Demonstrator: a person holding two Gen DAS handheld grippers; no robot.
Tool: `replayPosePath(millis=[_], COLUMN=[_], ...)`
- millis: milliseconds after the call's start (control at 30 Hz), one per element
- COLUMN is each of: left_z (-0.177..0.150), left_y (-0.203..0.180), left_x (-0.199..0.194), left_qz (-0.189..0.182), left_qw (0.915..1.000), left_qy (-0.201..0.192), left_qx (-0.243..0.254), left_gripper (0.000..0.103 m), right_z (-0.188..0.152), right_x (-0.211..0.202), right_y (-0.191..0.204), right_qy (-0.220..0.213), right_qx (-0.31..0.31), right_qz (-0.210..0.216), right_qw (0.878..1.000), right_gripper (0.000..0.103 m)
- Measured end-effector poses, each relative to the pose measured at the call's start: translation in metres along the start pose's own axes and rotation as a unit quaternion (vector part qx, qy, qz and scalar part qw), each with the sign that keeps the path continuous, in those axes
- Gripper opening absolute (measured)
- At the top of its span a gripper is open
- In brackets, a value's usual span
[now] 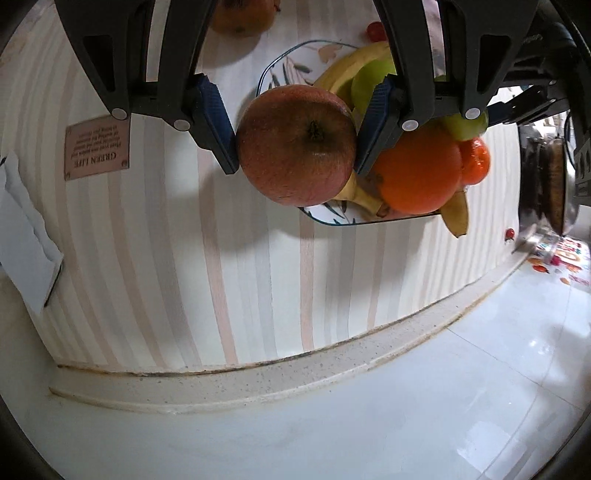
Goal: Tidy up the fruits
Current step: 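Place the green apple on the plate with the left tool while the right tool places the red apple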
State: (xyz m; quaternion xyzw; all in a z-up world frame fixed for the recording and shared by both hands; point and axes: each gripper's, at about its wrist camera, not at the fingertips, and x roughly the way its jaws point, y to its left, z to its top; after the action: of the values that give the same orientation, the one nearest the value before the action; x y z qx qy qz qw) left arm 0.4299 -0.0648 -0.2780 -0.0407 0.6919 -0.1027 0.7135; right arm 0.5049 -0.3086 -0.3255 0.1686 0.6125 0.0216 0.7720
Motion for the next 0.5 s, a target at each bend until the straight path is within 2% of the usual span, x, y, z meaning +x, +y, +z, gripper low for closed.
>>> replayPosePath(millis=[333, 500], left_z=[0.0041, 0.0033], left_y=[-0.0026, -0.0018], left_x=[-0.0014, -0.0054], left_qz=[0.008, 0.009], left_qw=[0.9999, 0.9999], left_qy=[-0.001, -0.008], left_qx=[-0.006, -0.006], left_gripper=[0.056, 0.056], right_z=[0.0029, 0.0045], right_x=[0.0011, 0.0007], right_y=[0.0005, 0.0003], right_qy=[-0.002, -0.002], right_qx=[0.003, 0.007], right_qz=[-0.001, 0.004], right_qw=[1.0, 1.0], right_gripper=[0.067, 0.077])
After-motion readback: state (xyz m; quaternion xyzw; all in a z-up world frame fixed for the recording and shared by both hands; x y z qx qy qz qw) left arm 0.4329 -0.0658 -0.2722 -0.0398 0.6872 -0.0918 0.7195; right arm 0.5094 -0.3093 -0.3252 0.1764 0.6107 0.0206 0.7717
